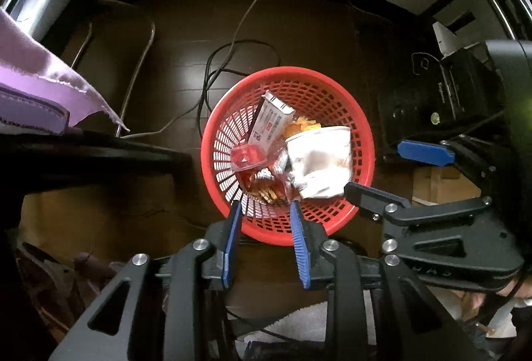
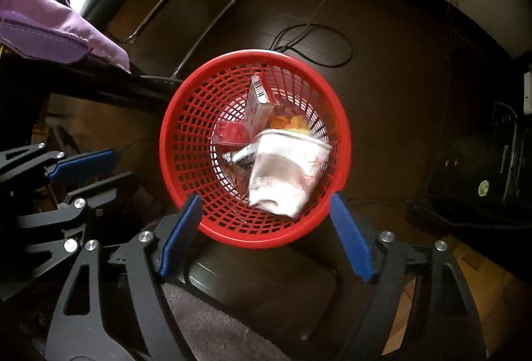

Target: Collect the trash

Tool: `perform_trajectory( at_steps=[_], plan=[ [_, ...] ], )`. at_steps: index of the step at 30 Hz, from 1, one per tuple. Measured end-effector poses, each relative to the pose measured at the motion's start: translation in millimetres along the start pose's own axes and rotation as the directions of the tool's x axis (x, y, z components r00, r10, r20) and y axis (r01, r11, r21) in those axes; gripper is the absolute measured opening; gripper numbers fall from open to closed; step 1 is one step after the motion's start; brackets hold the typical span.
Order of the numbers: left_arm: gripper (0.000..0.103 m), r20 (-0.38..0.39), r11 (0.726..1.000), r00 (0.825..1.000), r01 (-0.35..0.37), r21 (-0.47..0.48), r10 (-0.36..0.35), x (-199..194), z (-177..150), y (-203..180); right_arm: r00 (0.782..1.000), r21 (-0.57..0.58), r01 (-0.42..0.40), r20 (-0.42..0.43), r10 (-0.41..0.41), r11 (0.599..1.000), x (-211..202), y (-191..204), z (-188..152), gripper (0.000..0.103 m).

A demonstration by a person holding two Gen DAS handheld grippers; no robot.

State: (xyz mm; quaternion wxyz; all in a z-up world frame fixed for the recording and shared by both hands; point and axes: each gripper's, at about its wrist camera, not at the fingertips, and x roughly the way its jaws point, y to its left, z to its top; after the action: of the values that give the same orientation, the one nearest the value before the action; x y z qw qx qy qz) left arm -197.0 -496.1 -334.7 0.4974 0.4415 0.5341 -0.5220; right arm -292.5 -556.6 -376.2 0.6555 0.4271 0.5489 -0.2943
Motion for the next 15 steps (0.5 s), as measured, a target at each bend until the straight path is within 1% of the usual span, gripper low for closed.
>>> perform_trajectory(
  at_steps=[3, 6, 15],
  plan=[
    [0.036, -0.001, 1.0, 1.0, -0.008, 0.004, 0.008, -1.6, -4.4, -1.5, 1.0, 0.007, -0.005, -0.008, 0.006, 1.0, -1.1, -3.1, -0.4, 0.077],
    [0.044, 0.014, 1.0, 1.0, -0.024, 0.006, 0.023, -7.3, -8.4, -3.7, 1.0, 0.0, 0.003, -0.005, -0.003, 1.0, -4.8, 0.6, -2.9, 0.077],
    [0.061, 0.049, 0.998, 0.997, -0.065, 0.01, 0.064, -26.4, -20.2, -6.9, 0.999, 0.023, 0.028, 0.032, -0.028, 0.999, -22.5, 1.2, -3.1, 0.077]
  ],
)
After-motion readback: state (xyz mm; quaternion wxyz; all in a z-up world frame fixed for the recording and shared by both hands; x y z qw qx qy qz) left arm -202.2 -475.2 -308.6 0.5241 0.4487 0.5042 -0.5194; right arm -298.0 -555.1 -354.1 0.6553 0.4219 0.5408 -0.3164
